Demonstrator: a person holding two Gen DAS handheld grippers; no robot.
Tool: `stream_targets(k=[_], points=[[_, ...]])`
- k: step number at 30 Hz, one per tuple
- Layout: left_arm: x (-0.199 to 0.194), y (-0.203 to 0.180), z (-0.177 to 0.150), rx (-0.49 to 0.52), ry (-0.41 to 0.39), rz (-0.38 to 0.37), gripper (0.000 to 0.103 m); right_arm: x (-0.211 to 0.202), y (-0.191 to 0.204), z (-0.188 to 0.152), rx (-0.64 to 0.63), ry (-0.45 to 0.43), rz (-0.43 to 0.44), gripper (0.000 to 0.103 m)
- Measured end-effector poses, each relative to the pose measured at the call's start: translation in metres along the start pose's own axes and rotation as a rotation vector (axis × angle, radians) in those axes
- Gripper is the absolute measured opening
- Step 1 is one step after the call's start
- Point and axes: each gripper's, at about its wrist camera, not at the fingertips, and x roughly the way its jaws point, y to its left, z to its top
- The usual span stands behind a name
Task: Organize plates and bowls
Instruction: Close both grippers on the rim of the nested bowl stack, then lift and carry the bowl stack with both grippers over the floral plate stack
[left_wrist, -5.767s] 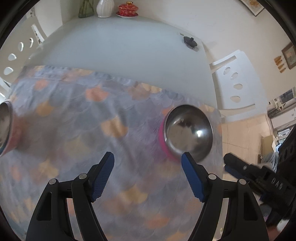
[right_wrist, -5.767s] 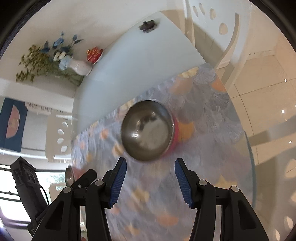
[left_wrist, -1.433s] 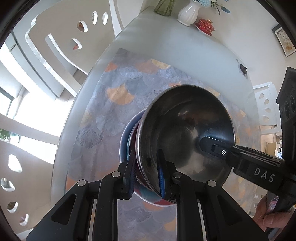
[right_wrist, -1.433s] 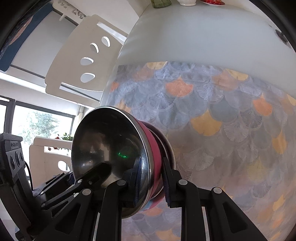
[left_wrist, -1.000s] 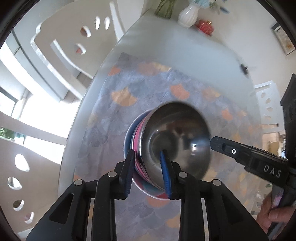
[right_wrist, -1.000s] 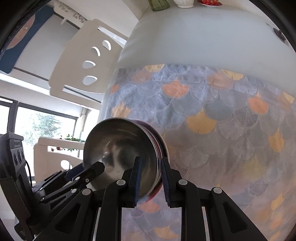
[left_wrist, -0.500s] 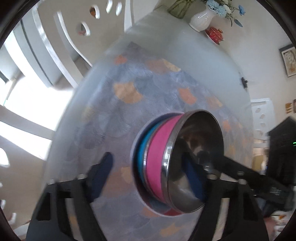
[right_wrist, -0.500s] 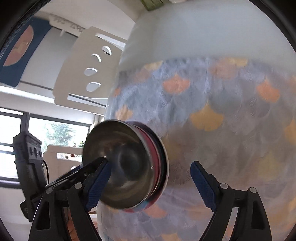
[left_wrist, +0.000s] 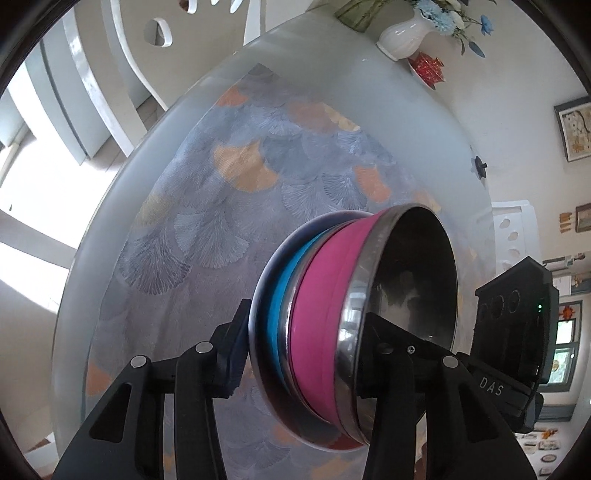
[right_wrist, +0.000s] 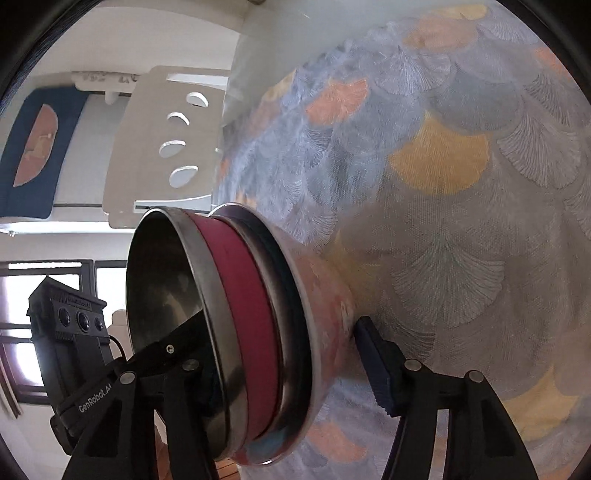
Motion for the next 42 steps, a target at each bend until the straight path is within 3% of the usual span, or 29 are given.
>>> stream_targets(k=[6,25,31,35,42], points=[[-0.004,-0.012,-0.001,0.068,-0.013,0.050,0.041,-0.002,0.005,-0.005,-0.052,0.004,-0.023,0.056],[-0.052,-0.044,-0.026,0.133,-0.061,0.020,0.041,-0.047,0.028,-0.029,-0.107,-0.050,-0.030,0.054],[-0.085,-0.063,-0.061,0.134,-0.102,0.038,0.041,-0.077,0.039,-0.055,-0.111,-0.051,-0.008,0.054],[-0.105,-0.069,-0.089,0.099,-0.127,0.038,0.041,-0.099,0.040,-0.079,-0.085,-0.041,0.051,0.054],[-0.135,-0.085,-0.151,0.072,-0.166,0.059,0.042,-0.133,0.052,-0.134,-0.151,0.002,0.030,0.054]])
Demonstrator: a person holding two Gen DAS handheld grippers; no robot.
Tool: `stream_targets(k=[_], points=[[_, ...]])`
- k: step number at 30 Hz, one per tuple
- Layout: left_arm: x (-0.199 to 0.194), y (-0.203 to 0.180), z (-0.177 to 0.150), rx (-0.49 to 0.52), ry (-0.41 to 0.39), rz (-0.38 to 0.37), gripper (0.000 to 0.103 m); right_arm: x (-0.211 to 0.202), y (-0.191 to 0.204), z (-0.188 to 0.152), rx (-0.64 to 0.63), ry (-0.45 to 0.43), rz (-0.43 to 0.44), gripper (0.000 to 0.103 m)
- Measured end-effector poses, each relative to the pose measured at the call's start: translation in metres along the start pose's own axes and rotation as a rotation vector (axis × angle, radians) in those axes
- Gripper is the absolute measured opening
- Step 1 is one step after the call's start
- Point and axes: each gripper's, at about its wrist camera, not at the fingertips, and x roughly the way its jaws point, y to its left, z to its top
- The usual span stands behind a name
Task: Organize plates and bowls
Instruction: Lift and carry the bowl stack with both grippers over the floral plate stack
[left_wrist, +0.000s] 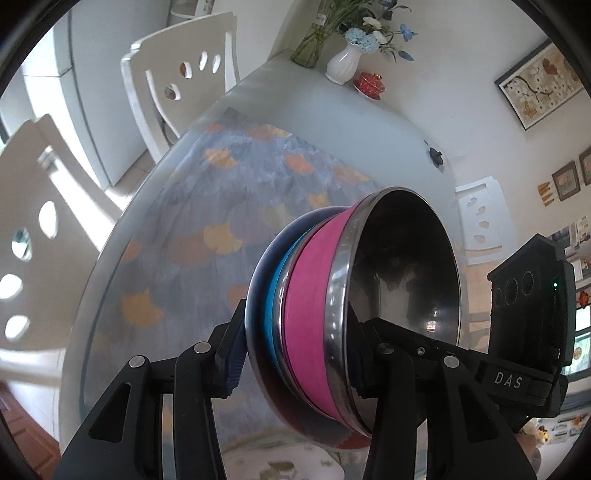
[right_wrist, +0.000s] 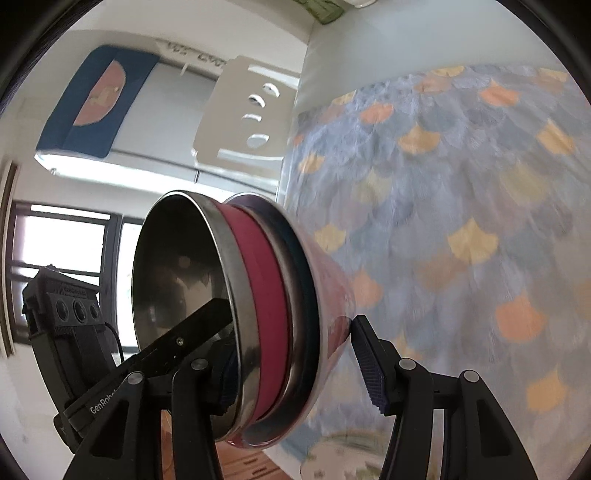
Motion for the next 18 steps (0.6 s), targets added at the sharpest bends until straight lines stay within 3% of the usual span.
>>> stream_targets(k=[11,18], points=[[-0.028,-0.014,-0.088,-0.003,-0.005,-0.016,0.042,-0.039,-0.007,-0.086,-0.037,0.036,-0.029,0.054],[-0.029,-0.009,-0.141,0.018,0.005,-0.008,0.042,-0.041,-0.016,-0.133,-0.053,0.078,-0.057,0.054]])
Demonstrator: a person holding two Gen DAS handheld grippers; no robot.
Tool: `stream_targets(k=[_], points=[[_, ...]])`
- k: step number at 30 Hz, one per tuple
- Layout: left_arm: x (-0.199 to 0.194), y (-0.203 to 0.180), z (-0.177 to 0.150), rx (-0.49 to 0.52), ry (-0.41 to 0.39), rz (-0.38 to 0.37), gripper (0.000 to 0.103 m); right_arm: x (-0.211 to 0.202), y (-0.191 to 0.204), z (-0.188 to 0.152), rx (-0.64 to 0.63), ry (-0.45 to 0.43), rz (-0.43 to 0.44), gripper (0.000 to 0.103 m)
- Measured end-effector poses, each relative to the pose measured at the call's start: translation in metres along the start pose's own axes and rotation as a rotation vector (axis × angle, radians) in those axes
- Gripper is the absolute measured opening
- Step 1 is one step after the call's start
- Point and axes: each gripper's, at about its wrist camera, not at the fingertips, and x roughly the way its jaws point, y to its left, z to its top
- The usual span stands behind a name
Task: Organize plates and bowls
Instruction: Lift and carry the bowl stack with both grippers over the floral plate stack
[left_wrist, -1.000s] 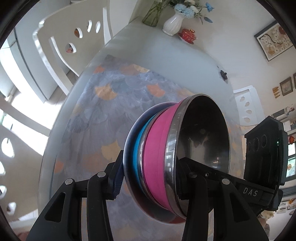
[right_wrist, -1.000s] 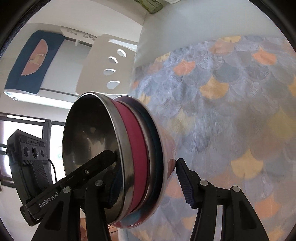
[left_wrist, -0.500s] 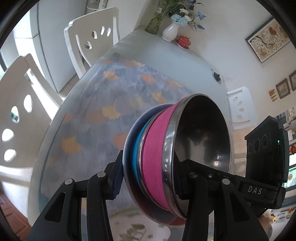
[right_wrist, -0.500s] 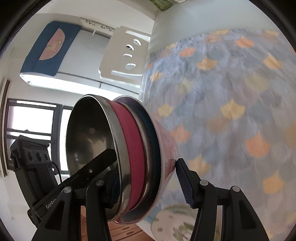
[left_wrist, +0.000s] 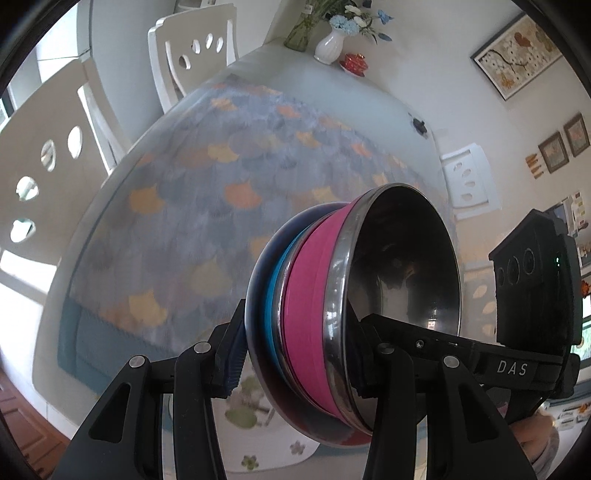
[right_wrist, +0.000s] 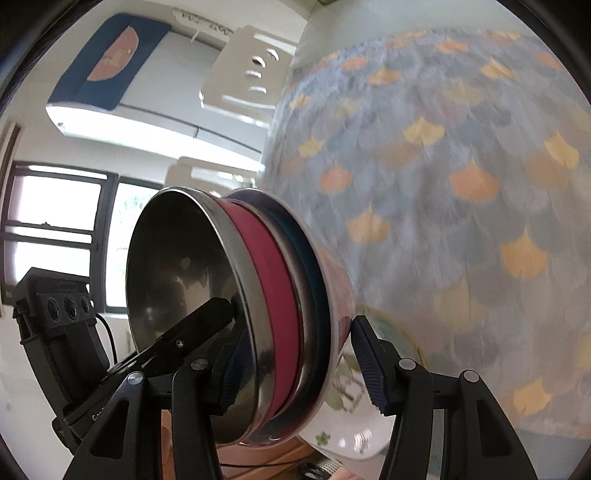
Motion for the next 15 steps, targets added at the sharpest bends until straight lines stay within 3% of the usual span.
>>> stream_targets(k=[6,15], points=[[0.007,0.011,-0.047,-0.004,0.028,-0.004,0.042,0.016,-0.011,-0.038,-0.001,0.047,-0.024,0.054],[0.024,0.030,-0.089,-0.020,0.037,0.012,0.042,0.043,-0.022,-0.078,-0.054,0.074,-0.099,0.054]])
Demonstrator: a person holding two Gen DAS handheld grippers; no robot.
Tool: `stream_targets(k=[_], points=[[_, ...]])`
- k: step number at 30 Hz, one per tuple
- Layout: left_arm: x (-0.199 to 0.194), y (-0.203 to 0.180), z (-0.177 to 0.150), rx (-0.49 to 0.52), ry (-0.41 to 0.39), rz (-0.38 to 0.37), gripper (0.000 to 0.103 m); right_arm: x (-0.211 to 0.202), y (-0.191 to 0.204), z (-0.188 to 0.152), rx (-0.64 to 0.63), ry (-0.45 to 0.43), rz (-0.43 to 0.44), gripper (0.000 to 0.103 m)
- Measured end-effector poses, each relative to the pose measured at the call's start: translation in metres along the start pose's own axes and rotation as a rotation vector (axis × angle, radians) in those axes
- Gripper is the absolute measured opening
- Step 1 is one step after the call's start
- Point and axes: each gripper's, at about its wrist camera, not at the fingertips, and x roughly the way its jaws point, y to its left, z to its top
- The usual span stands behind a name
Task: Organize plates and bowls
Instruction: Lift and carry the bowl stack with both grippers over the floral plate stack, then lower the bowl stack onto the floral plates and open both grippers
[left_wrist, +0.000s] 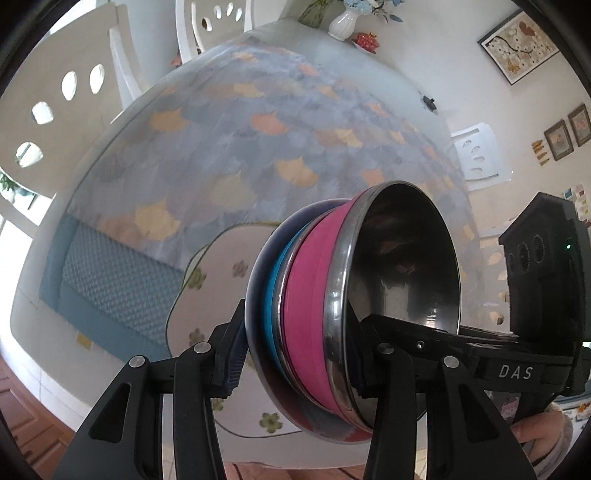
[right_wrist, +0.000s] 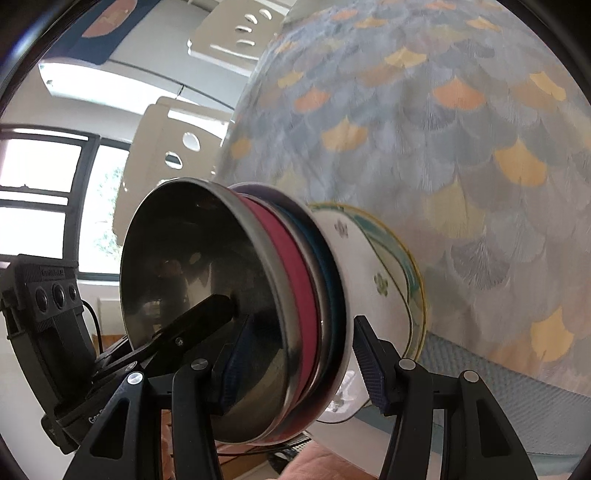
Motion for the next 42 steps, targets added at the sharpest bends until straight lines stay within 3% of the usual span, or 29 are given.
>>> stream_targets(k=[15,19,22,24,25,26,27,30,33,35,42], points=[[0.021,0.017,-0.004,0.104,0.044,0.024,0.041,0.022,0.009,-0.007,0.009,-0.038,-0.104,0.053],[0.002,0.010,0.002,0.179,0.003,0.052,0.040,0.010,0.020,-0.006,-0.033,-0.091,-0.165,0.053],[-0.019,0.002,0.005,0.250,-0.025,0.073,0.043,-0.006,0.027,-0.016,-0.083,-0.143,-0.222,0.059],[-0.028,-0.001,0.005,0.289,-0.045,0.095,0.055,-0.016,0.030,-0.024,-0.114,-0.175,-0.252,0.069],[-0.034,-0.003,0.003,0.315,-0.071,0.116,0.069,-0.019,0.034,-0.031,-0.141,-0.186,-0.279,0.076],[-0.037,-0.004,0.002,0.332,-0.091,0.131,0.080,-0.020,0.036,-0.036,-0.161,-0.185,-0.306,0.093],[-0.041,-0.004,0.001,0.349,-0.113,0.146,0.083,-0.022,0.038,-0.041,-0.180,-0.193,-0.334,0.099],[-0.045,-0.006,0.000,0.382,-0.136,0.181,0.091,-0.025,0.049,-0.056,-0.243,-0.258,-0.408,0.103],[-0.043,-0.003,0.002,0.400,-0.120,0.144,0.100,-0.025,0.054,-0.065,-0.256,-0.304,-0.419,0.103],[-0.041,-0.001,0.003,0.407,-0.114,0.143,0.102,-0.020,0.057,-0.069,-0.271,-0.310,-0.386,0.103],[-0.035,0.002,0.001,0.413,-0.129,0.138,0.102,-0.006,0.067,-0.076,-0.321,-0.282,-0.451,0.103]])
